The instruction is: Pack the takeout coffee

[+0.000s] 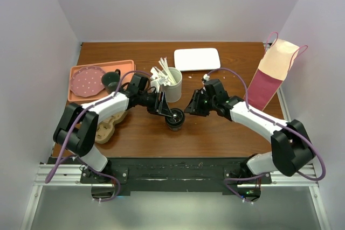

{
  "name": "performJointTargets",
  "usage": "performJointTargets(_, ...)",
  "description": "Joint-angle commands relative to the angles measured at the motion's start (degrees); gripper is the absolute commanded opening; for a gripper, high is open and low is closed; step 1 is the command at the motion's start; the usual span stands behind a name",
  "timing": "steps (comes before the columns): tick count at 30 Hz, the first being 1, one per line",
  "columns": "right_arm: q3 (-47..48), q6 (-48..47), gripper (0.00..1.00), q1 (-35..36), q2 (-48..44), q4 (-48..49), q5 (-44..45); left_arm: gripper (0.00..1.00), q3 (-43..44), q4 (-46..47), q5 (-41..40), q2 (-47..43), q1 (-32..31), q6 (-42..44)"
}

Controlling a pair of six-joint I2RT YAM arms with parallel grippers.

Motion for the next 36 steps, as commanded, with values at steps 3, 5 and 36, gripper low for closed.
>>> performJointTargets(3,-0.1,-2.5,0.41,-0.3,0.6,7.6,-5.2,0.48,-3.5,-7.4,-10.5,4.8,-0.1,9.2)
performJointTargets(5,-0.9,-2.3,0.41,-0.5,0.8,8.4,-5.5,0.48,-3.5,-7.4,-10.2,5.0,-0.1,9.8)
performJointTargets(36,-17.9,1.3,0.22,-0.5,-2.1,17.6,-7.9,0.48,-4.8,-7.6,-12.6,6.4,-0.3,9.5)
